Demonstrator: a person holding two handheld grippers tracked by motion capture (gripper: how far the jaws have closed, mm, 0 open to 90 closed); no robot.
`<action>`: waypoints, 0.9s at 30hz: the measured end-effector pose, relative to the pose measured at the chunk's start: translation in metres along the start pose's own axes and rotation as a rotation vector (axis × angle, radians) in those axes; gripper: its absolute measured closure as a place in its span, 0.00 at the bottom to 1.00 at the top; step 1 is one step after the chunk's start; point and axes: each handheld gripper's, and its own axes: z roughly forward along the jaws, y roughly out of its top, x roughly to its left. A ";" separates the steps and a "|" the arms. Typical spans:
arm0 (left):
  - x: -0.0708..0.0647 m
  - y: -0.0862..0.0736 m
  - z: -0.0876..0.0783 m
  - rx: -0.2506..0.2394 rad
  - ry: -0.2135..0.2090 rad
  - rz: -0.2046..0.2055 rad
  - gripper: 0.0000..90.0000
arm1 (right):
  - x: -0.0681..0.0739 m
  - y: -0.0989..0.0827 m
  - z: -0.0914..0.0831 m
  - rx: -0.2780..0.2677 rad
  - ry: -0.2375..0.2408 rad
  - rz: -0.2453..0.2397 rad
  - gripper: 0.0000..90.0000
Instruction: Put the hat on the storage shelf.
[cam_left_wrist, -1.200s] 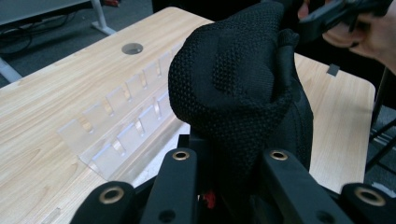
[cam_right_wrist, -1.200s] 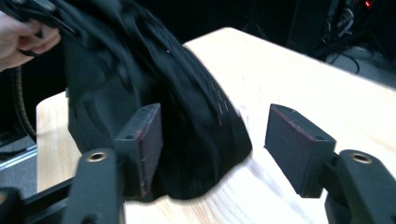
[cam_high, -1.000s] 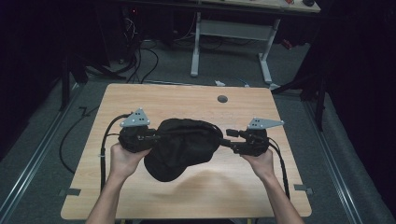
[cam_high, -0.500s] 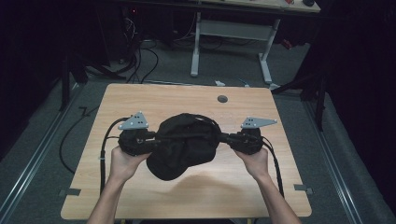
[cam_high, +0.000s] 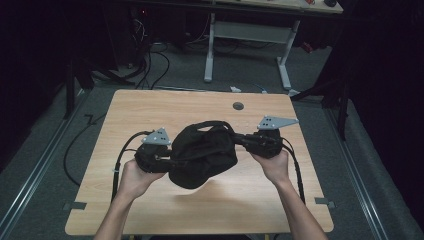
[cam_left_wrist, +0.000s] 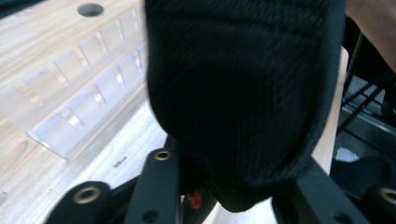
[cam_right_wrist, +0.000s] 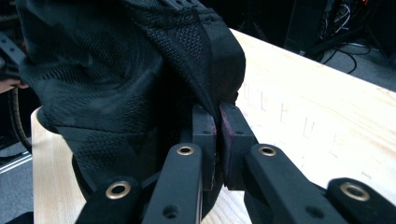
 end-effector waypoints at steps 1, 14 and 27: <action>-0.003 -0.002 0.000 0.007 0.001 0.018 0.84 | 0.000 0.001 0.000 0.003 -0.003 -0.005 0.96; -0.007 -0.004 -0.007 -0.081 -0.007 0.021 0.96 | -0.008 0.003 0.006 -0.010 0.030 0.036 0.87; 0.002 0.013 -0.027 -0.232 0.007 -0.042 0.95 | -0.011 -0.024 -0.020 0.036 -0.081 0.039 0.50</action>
